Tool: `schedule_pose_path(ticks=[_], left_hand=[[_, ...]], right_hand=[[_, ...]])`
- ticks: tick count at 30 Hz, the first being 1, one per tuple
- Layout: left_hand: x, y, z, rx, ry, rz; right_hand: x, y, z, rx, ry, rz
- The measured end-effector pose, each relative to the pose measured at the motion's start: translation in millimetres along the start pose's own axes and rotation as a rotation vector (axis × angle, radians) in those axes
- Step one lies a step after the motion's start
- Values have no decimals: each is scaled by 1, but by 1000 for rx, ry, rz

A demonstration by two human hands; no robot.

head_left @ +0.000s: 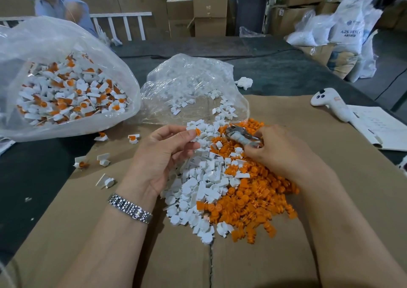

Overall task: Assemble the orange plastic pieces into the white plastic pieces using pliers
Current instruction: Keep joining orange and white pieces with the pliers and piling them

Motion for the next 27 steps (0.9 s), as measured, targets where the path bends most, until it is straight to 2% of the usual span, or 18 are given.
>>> schedule_pose_path(ticks=[4, 6, 8, 11, 15, 22, 27], left_hand=[[0, -1, 0, -56, 17, 16], [0, 0, -2, -57, 12, 39], [1, 2, -4, -63, 4, 60], [1, 3, -5, -73, -6, 89], [0, 5, -5, -71, -6, 118], [-4, 7, -4, -29, 40, 149], [-4, 8, -7, -45, 51, 119]], right_hand=[[-7, -12, -13, 160, 75, -66], [-12, -20, -22, 436, 33, -110], [-19, -30, -28, 558, -89, -143], [-27, -45, -24, 476, -295, -192], [-31, -60, -19, 487, -399, -189], [-37, -75, -19, 430, -373, -222], [-36, -84, -7, 413, -266, -187]])
Point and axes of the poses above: each hand's wrist, its own x-axis towards the middle knuckle, its own z-axis out of the palm, y = z × x, the point moved 3 cm from there along x, towards the middle knuckle, and after that the axes turned 6 degrees about x, right-handed, at the moved point
